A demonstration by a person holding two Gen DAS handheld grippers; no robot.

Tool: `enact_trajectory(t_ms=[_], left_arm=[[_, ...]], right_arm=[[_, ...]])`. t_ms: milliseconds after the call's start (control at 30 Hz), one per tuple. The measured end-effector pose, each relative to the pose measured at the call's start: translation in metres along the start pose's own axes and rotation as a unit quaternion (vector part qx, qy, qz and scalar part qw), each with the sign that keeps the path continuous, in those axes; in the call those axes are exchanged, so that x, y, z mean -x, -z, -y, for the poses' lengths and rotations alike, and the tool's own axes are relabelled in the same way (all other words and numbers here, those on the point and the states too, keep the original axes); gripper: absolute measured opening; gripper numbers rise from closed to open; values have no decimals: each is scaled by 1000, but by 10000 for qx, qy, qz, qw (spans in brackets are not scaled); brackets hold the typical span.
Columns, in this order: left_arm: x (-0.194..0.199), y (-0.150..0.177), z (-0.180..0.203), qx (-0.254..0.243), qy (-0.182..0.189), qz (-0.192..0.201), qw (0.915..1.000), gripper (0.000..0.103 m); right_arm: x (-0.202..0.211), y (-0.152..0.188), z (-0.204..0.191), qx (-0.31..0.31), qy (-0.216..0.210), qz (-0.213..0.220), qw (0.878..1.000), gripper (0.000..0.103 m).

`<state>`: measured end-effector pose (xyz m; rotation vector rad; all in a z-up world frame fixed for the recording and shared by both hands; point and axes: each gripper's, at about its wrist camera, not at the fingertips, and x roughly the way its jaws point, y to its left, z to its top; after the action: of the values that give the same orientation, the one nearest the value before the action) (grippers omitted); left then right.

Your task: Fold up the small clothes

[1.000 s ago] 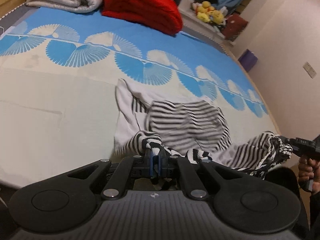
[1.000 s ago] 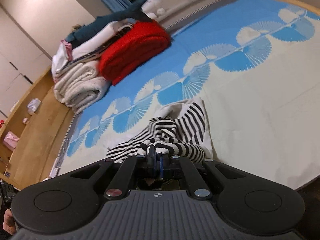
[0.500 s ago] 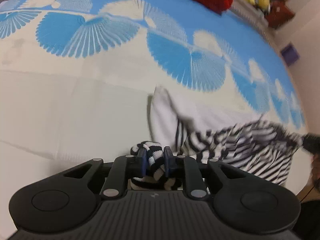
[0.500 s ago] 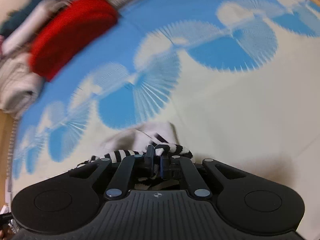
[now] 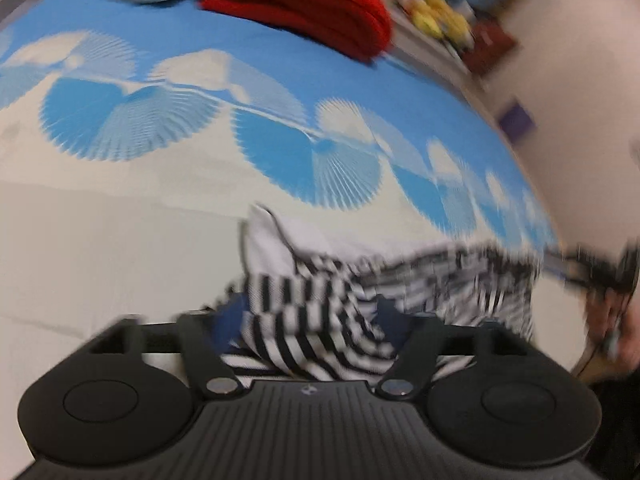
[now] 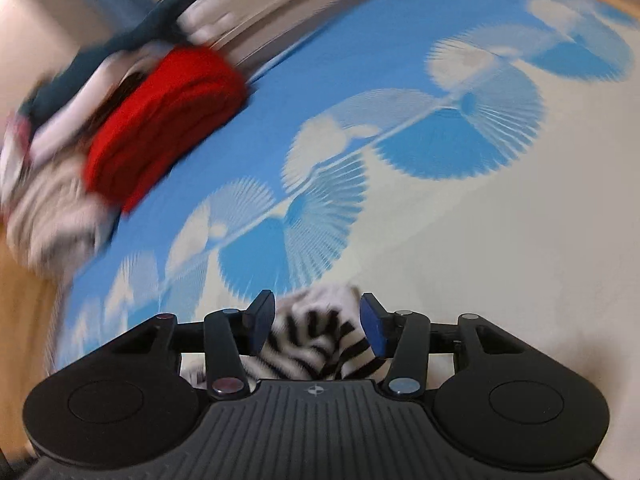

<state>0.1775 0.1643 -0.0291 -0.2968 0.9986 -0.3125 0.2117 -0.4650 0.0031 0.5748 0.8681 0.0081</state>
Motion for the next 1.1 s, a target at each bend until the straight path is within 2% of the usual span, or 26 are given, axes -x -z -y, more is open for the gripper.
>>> enact_trajectory(t_ms=[100, 133, 233, 400, 500, 600, 667, 700, 733, 767, 833, 900, 933, 1000, 1033, 1100], left_arm=[[-16, 11, 21, -666, -333, -286, 9968, 89], [-23, 14, 26, -826, -452, -357, 9949, 89], [-41, 20, 36, -1274, -753, -508, 9877, 89], [-57, 24, 46, -1717, -1078, -505, 9779, 89], [-59, 19, 49, -1795, -1209, -343, 9757, 86], [-61, 14, 54, -1898, -1271, -210, 9733, 80], [-63, 10, 54, -1855, -1271, -198, 9742, 70], [-65, 7, 53, -1790, -1236, -220, 9758, 58], [-65, 5, 52, -1729, -1185, -241, 9775, 40], [-66, 3, 51, -1672, -1150, -258, 9789, 31], [-66, -2, 50, -1617, -1136, -214, 9800, 5], [-57, -9, 47, -1473, -1184, 88, 9819, 2], [-50, -16, 43, -1236, -1092, 303, 9858, 2], [-33, -30, 28, -478, -733, 792, 9930, 2], [-28, -34, 21, -178, -659, 946, 9932, 2], [-29, -39, 11, 197, -732, 912, 9929, 3]], right_arm=[[-4, 13, -17, 755, -19, -278, 9968, 52], [-6, 16, -22, 970, 32, -345, 9947, 56], [-10, 22, -34, 1412, 215, -465, 9887, 60], [-18, 25, -40, 1598, 242, -646, 9847, 60], [-18, 23, -47, 1707, 334, -499, 9835, 60], [-18, 16, -47, 1493, 370, -305, 9876, 60], [-17, 11, -45, 1345, 414, -149, 9899, 60], [-16, 9, -44, 1269, 439, -45, 9909, 60], [-14, 6, -42, 1189, 459, 54, 9918, 60], [-13, 4, -40, 1127, 472, 138, 9924, 60], [-7, 0, -36, 1025, 537, 393, 9925, 60], [-1, -4, -31, 961, 598, 606, 9917, 60], [2, -6, -29, 932, 586, 680, 9916, 60], [7, -8, -24, 885, 525, 800, 9915, 60], [9, -8, -22, 883, 485, 823, 9915, 60], [9, -9, -19, 923, 383, 768, 9920, 61]])
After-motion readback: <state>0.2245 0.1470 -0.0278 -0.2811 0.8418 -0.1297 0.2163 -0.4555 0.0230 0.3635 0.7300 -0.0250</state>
